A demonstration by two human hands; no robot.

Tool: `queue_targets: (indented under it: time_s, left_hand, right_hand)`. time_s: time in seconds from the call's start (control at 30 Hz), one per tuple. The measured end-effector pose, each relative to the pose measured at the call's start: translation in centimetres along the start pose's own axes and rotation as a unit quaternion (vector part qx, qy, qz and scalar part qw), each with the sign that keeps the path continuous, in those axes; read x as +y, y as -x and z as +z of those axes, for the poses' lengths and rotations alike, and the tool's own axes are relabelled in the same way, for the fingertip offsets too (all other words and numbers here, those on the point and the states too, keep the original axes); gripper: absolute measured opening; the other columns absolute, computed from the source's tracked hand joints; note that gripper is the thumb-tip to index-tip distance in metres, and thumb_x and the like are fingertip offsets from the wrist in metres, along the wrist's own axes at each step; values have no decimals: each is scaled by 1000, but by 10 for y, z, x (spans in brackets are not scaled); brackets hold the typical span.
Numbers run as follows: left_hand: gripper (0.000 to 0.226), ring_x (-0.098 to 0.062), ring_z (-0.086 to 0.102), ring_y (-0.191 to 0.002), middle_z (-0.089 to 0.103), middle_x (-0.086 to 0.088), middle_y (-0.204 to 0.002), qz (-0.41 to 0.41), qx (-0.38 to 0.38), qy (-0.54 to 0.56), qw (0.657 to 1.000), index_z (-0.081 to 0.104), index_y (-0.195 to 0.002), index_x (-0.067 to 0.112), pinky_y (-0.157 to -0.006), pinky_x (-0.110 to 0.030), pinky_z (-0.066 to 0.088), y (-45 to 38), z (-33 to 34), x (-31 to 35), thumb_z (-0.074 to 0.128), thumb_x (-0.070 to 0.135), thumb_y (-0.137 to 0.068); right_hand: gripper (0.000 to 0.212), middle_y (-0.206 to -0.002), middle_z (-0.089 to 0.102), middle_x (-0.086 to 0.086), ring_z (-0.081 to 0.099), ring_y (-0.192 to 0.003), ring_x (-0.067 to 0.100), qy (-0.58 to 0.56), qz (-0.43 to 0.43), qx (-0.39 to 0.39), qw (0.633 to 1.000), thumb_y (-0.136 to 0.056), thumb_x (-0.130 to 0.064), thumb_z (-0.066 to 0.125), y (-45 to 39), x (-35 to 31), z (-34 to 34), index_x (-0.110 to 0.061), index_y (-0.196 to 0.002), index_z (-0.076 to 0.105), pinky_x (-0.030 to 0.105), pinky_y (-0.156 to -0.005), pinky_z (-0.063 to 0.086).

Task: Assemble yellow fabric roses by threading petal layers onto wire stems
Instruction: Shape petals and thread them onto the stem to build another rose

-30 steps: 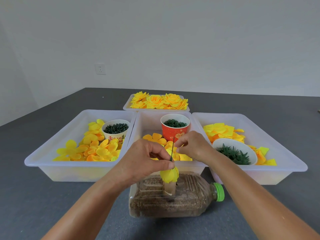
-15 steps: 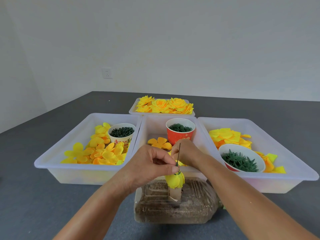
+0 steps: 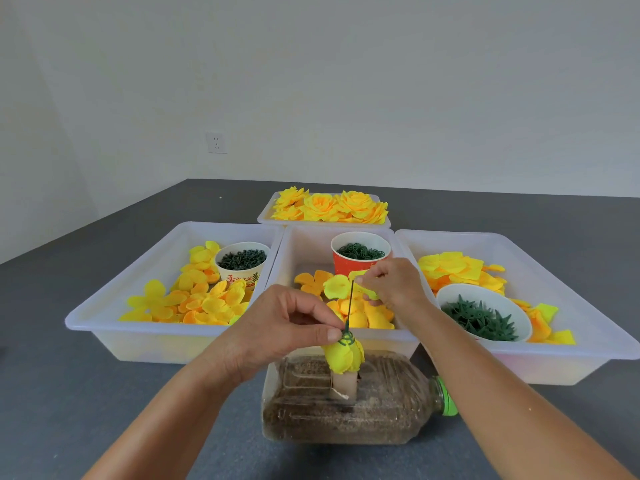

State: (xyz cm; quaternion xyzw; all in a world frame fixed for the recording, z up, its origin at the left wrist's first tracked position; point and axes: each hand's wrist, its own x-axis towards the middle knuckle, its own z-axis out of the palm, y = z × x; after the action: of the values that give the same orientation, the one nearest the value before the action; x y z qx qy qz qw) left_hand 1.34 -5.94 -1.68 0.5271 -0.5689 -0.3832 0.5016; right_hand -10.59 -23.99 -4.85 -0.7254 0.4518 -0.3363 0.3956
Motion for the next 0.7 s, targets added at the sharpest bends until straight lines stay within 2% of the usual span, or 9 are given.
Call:
queue_targets:
  time_s: [0.07,0.13,0.23,0.33,0.4,0.47,0.6,0.63,0.7]
  left_hand:
    - [17,-15,65,-77,71,-8,-77,-3,-1,-8,1000,72,-77,3,-78,-26,52,-1,-4,-1,72,13,-64]
    - [16,-14,66,-78,72,-8,-79,-7,13,-17,1000,73,-77,6,-78,-23,52,-3,-11,-1,73,16,-64]
    - [4,-11,67,-78,74,-7,-80,-17,60,-42,997,75,-73,14,-75,-16,52,-14,-23,0,75,10,-71]
    - [17,-3,61,-64,70,4,-64,-35,138,-112,983,73,-68,21,-61,-9,47,-37,-35,-5,73,8,-78]
    - [16,-2,58,-58,65,9,-57,-58,178,-141,972,71,-68,21,-58,-11,46,-55,-40,-11,73,10,-79]
    - [8,-8,57,-57,62,4,-59,-91,203,-161,962,71,-74,14,-60,-20,47,-72,-41,-18,72,17,-81]
    - [38,-16,54,-52,63,-8,-69,-179,184,-292,921,62,-77,4,-51,-23,43,-99,-33,-24,65,41,-84]
    - [41,-15,55,-50,65,-8,-70,-200,174,-266,927,60,-77,3,-46,-21,44,-104,-31,-24,66,43,-84]
    - [36,-14,59,-48,67,-6,-62,-239,142,-143,950,60,-78,4,-40,-18,44,-110,-28,-24,68,38,-83]
  right_hand:
    - [17,-83,64,19,66,-71,29,-75,43,1,996,-77,4,71,-2,2,-1,-8,-69,62,28,-49,53]
    - [18,-84,65,17,66,-76,31,-96,64,5,993,-74,7,72,-2,3,-1,-8,-72,64,30,-51,54]
    - [19,-73,63,9,63,-63,21,-79,45,21,996,-73,2,75,-3,1,2,-12,-67,63,25,-44,51]
    - [17,-69,62,6,60,-47,12,-63,33,47,996,-75,-4,76,-5,0,3,-12,-68,63,15,-34,42]
    - [16,-70,63,7,60,-49,14,-67,20,50,996,-76,-7,76,-6,1,2,-11,-68,63,15,-35,43]
    - [17,-69,63,7,59,-47,14,-73,13,45,996,-78,-9,75,-6,1,2,-13,-67,62,16,-37,43]
    - [19,-61,60,4,50,-34,3,-70,11,40,997,-79,-17,75,-6,0,3,-14,-68,61,17,-38,42]
    - [20,-60,59,3,48,-33,4,-72,9,40,997,-79,-18,75,-6,0,3,-13,-67,60,17,-38,41]
    - [24,-58,57,1,46,-33,6,-75,2,43,996,-79,-20,75,-6,0,3,-10,-65,59,16,-36,38]
